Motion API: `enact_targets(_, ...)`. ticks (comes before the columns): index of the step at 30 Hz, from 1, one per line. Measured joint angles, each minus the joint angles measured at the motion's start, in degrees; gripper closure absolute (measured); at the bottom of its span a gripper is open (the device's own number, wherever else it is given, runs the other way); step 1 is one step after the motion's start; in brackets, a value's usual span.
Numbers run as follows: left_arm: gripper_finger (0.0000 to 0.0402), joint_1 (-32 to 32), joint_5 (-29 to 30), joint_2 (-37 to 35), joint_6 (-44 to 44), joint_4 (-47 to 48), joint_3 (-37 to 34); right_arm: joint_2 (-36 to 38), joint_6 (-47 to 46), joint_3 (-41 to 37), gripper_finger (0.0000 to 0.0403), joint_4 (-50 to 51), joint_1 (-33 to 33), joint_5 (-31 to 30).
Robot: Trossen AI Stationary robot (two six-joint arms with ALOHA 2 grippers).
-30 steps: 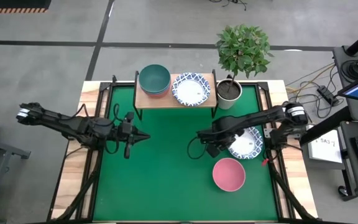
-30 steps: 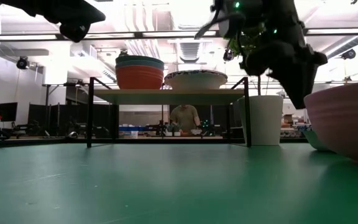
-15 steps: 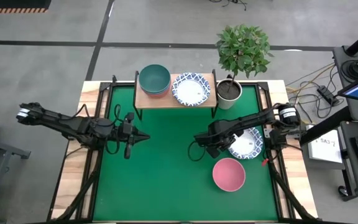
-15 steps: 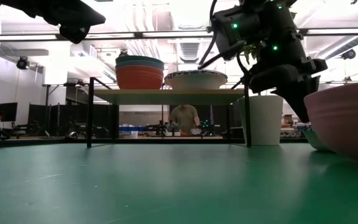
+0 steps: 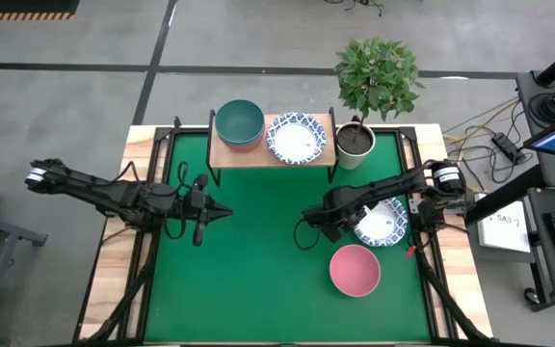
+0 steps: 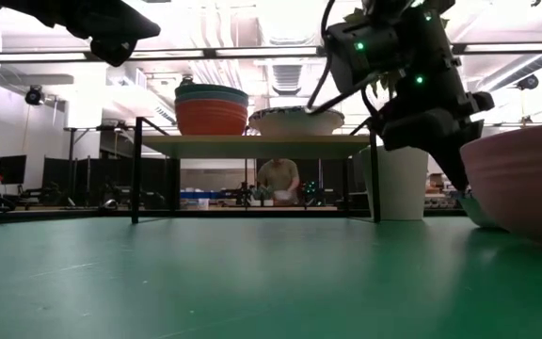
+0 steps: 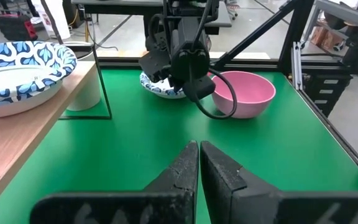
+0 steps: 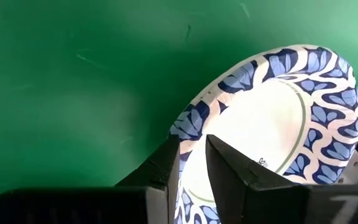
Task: Place and stack bowls onto a shelf
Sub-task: Stack the white patterned bowl on top of the other white patterned bowls on the shelf
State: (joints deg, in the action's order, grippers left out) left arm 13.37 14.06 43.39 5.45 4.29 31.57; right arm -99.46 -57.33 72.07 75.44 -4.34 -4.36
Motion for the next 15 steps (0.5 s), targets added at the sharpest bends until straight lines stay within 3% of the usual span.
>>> enact_targets(15,0.0402,0.0,0.2,0.8,0.0,0.0,0.0,0.0,-0.6,-3.4,0.0335,-1.7,0.0,0.5)
